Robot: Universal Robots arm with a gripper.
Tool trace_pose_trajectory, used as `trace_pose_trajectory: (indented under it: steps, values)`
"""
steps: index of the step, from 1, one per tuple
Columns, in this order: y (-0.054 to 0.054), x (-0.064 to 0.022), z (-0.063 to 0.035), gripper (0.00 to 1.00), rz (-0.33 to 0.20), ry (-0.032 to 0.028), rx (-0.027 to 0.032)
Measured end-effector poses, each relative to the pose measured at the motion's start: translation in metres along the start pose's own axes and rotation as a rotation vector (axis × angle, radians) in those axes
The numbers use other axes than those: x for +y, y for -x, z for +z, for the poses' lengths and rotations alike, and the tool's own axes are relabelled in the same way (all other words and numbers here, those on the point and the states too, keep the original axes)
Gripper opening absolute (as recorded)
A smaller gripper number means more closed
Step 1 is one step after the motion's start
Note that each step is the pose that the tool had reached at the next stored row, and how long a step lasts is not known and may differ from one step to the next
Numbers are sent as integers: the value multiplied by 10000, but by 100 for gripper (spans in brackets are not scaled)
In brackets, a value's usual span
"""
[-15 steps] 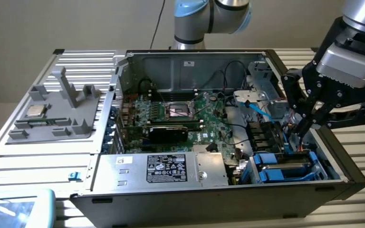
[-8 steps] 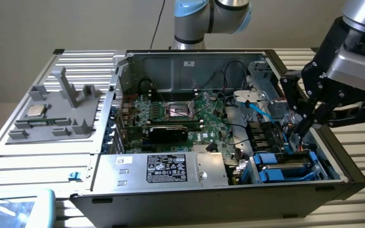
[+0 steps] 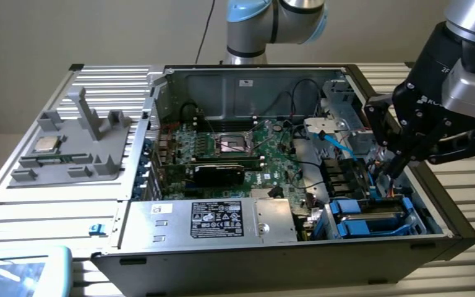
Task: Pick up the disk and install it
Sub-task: 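Insert the second disk wire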
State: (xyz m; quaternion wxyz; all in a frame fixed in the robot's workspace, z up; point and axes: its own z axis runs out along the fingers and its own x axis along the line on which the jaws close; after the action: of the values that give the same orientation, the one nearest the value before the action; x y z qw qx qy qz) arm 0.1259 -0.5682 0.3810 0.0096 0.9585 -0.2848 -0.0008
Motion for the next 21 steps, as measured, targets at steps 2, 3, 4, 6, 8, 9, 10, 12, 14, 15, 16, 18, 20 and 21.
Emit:
trace_pose_trajectory:
  steps: [2,3,4,6,8,9,10,12,14,15,16,18,20,21]
  values:
    - [0,0,0,11,-375,-3,6]
    - [0,0,0,11,-556,-5,9]
    - [0,0,0,11,-740,-7,11]
    - [0,0,0,11,-1100,-11,17]
    - [0,-1,0,11,-1461,-18,21]
    - [1,0,0,11,-1639,-20,22]
    - [0,-1,0,11,-1831,-23,25]
    - [0,0,0,11,-2196,-26,30]
    - [0,0,0,11,-2555,-30,36]
    - [0,0,0,11,-2741,-31,39]
    - [0,0,1,11,-2920,-32,42]
    - [0,0,1,11,-3280,-33,48]
    - [0,0,1,11,-3646,-34,55]
    - [0,0,1,11,-3825,-36,58]
